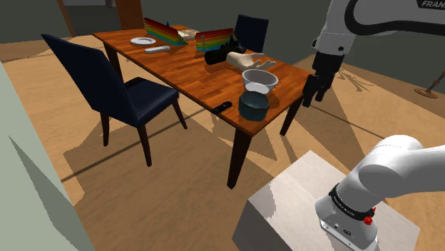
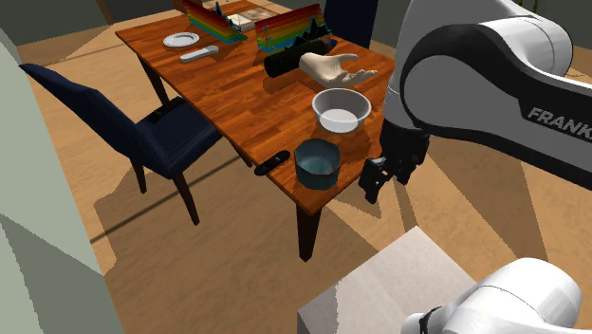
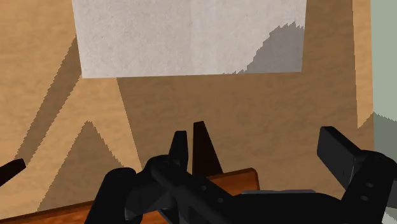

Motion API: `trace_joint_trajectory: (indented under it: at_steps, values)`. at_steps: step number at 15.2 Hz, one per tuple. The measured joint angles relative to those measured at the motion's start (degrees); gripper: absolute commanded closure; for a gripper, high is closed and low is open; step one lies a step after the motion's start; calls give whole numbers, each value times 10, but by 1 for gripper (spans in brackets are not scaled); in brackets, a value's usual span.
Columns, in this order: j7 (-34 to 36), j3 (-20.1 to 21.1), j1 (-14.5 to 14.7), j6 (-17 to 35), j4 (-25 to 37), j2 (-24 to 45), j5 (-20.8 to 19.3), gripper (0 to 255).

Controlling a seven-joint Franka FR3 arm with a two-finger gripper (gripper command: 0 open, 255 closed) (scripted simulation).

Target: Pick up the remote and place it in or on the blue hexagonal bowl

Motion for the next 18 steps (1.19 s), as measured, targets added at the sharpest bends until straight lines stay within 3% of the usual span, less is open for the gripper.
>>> trace_joint_trajectory:
  at_steps: [3,11,18]
  values:
    - [31,17,-3,22,-3,15,13,0]
    - [235,115,-33,144,27,137,65,0]
    - [428,191,-68,247,98,286,56,0]
